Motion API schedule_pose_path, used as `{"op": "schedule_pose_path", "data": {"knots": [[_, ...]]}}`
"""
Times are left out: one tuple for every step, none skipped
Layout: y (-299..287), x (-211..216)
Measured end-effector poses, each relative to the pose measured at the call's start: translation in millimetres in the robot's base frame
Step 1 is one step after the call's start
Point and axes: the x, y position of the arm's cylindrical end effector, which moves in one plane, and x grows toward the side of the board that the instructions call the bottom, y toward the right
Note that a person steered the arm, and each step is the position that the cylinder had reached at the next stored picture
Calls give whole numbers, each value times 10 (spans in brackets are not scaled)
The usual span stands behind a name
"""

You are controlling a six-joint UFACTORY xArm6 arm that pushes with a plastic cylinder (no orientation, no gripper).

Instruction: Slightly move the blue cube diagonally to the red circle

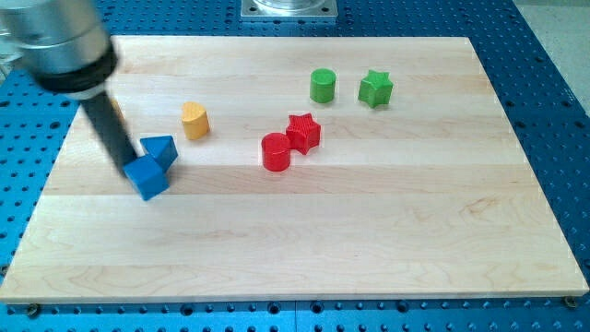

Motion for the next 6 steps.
{"op": "schedule_pose_path", "data": {"knots": [[-31,24],[463,14],[1143,12],[1090,80],[255,113],[186,-208]]}}
